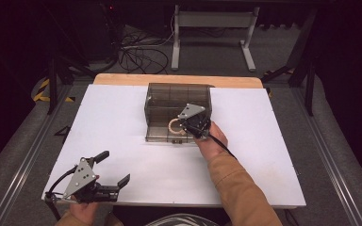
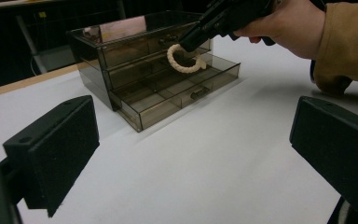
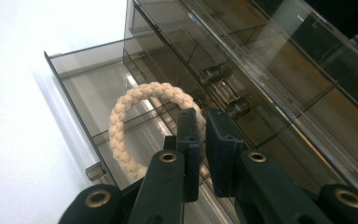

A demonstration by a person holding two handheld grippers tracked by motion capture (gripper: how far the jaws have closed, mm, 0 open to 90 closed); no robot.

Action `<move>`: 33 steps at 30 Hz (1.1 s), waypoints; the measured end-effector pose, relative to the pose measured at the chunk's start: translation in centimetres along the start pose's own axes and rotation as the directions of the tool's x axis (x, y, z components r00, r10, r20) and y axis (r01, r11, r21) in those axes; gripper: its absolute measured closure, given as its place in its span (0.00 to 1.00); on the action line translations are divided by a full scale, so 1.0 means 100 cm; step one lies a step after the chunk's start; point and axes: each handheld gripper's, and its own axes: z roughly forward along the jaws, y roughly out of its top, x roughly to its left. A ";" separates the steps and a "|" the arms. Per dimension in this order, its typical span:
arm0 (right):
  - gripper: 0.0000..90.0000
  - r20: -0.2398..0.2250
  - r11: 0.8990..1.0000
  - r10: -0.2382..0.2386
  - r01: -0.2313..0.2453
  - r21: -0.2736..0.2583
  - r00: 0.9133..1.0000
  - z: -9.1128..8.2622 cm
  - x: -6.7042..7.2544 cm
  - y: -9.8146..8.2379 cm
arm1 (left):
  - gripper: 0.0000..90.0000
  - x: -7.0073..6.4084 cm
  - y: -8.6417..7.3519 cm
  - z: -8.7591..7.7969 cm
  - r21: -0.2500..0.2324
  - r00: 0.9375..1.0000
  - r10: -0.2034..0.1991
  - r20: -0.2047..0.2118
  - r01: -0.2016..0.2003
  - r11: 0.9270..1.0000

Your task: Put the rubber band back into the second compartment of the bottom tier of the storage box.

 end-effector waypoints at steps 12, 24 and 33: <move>0.94 0.007 0.999 -0.016 0.016 0.037 1.000 0.009 0.004 -0.005 | 0.02 0.000 0.000 -0.001 0.002 1.000 0.002 0.002 -0.002 1.000; 0.94 0.009 0.998 -0.035 0.035 0.057 0.999 0.013 0.007 -0.008 | 0.02 0.000 0.000 0.000 0.000 1.000 0.001 0.000 -0.001 1.000; 0.94 0.003 0.997 -0.037 0.037 0.074 0.999 0.018 0.009 -0.012 | 0.02 0.000 0.000 0.000 0.001 1.000 0.002 0.002 -0.002 1.000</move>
